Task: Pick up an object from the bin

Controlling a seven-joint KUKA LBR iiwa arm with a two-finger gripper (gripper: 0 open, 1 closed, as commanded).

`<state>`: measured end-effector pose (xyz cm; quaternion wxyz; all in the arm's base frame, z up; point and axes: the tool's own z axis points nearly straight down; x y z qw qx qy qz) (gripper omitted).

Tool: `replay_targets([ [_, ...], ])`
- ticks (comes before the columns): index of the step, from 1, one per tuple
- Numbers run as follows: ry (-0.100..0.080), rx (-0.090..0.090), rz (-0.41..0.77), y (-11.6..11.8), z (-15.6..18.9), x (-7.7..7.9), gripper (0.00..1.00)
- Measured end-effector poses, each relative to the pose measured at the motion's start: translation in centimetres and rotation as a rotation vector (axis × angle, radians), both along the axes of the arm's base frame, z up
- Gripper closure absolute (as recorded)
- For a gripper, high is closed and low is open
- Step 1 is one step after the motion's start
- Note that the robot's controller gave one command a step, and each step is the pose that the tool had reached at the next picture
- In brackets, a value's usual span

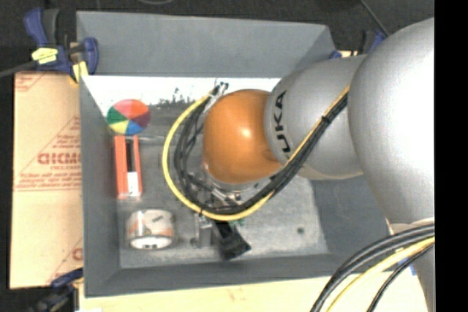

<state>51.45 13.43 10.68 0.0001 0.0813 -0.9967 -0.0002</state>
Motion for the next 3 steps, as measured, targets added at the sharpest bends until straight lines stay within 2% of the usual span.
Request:
replay_targets([
  [1, 0.012, -0.003, -0.014, -2.4, 0.3, 2.5, 0.00],
  [2, -0.007, 0.000, -0.014, -4.5, 4.2, 6.7, 0.00],
  [3, -0.011, -0.001, 0.030, -5.7, 2.8, 6.7, 0.00],
])
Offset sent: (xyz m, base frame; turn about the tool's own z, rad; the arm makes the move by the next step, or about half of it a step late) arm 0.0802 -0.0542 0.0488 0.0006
